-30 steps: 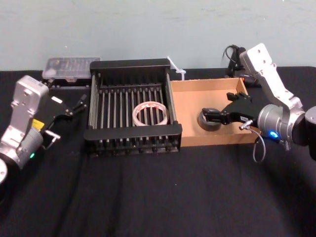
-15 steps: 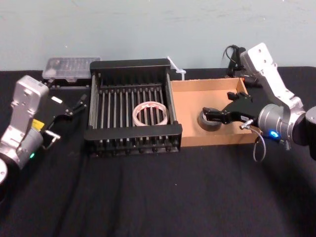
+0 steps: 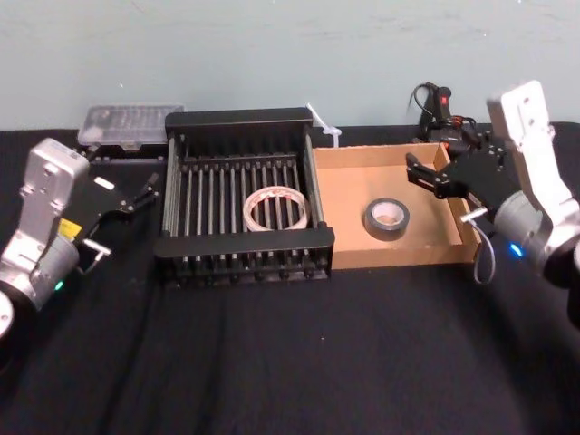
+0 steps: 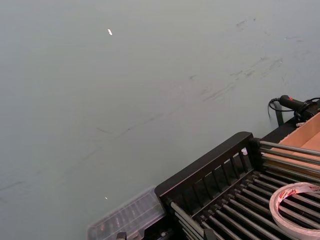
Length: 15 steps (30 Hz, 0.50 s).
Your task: Pick up the white tape and place it into the black box , Pick up the silver tape and place it into the brown box.
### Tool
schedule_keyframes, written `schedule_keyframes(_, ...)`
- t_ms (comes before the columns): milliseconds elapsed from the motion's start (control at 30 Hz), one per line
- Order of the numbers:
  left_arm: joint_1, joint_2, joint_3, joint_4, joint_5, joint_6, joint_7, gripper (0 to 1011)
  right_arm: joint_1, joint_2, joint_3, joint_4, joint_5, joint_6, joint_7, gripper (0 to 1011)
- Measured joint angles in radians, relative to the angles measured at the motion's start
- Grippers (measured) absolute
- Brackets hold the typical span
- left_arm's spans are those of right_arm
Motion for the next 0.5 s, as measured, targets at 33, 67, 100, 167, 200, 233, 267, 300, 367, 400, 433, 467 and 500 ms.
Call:
schedule_keyframes(33,0.0,0.0,0.0,0.0,0.0,0.0,0.0,1001,-0.008,-0.002,0.002,0.0,-0.009,-0.022,-0.009,1000)
schedule_keyframes(67,0.0,0.0,0.0,0.0,0.0,0.0,0.0,1001,-0.024,-0.006,0.007,0.004,-0.026,-0.063,-0.027,1000)
schedule_keyframes(100,0.0,0.0,0.0,0.0,0.0,0.0,0.0,1001,-0.032,-0.007,0.009,0.006,-0.035,-0.086,-0.035,1000)
schedule_keyframes(167,0.0,0.0,0.0,0.0,0.0,0.0,0.0,1001,-0.047,-0.011,0.014,0.014,-0.051,-0.128,-0.051,1000)
schedule_keyframes(200,0.0,0.0,0.0,0.0,0.0,0.0,0.0,1001,-0.06,-0.015,0.017,0.022,-0.066,-0.163,-0.065,1002)
schedule_keyframes(233,0.0,0.0,0.0,0.0,0.0,0.0,0.0,1001,-0.066,-0.017,0.018,0.026,-0.072,-0.174,-0.07,1000)
schedule_keyframes(267,0.0,0.0,0.0,0.0,0.0,0.0,0.0,1001,-0.071,-0.018,0.019,0.03,-0.08,-0.188,-0.077,1000)
schedule_keyframes(300,0.0,0.0,0.0,0.0,0.0,0.0,0.0,1001,-0.082,-0.021,0.021,0.038,-0.093,-0.207,-0.087,1000)
schedule_keyframes(367,0.0,0.0,0.0,0.0,0.0,0.0,0.0,1001,-0.093,-0.026,0.026,0.046,-0.103,-0.22,-0.094,1000)
schedule_keyframes(400,0.0,0.0,0.0,0.0,0.0,0.0,0.0,1001,-0.096,-0.028,0.029,0.048,-0.106,-0.222,-0.096,1000)
schedule_keyframes(433,0.0,0.0,0.0,0.0,0.0,0.0,0.0,1001,-0.099,-0.03,0.031,0.049,-0.106,-0.222,-0.096,1000)
schedule_keyframes(467,0.0,0.0,0.0,0.0,0.0,0.0,0.0,1001,-0.101,-0.031,0.034,0.049,-0.107,-0.222,-0.096,1000)
schedule_keyframes(500,0.0,0.0,0.0,0.0,0.0,0.0,0.0,1001,-0.105,-0.034,0.039,0.049,-0.107,-0.22,-0.096,1000)
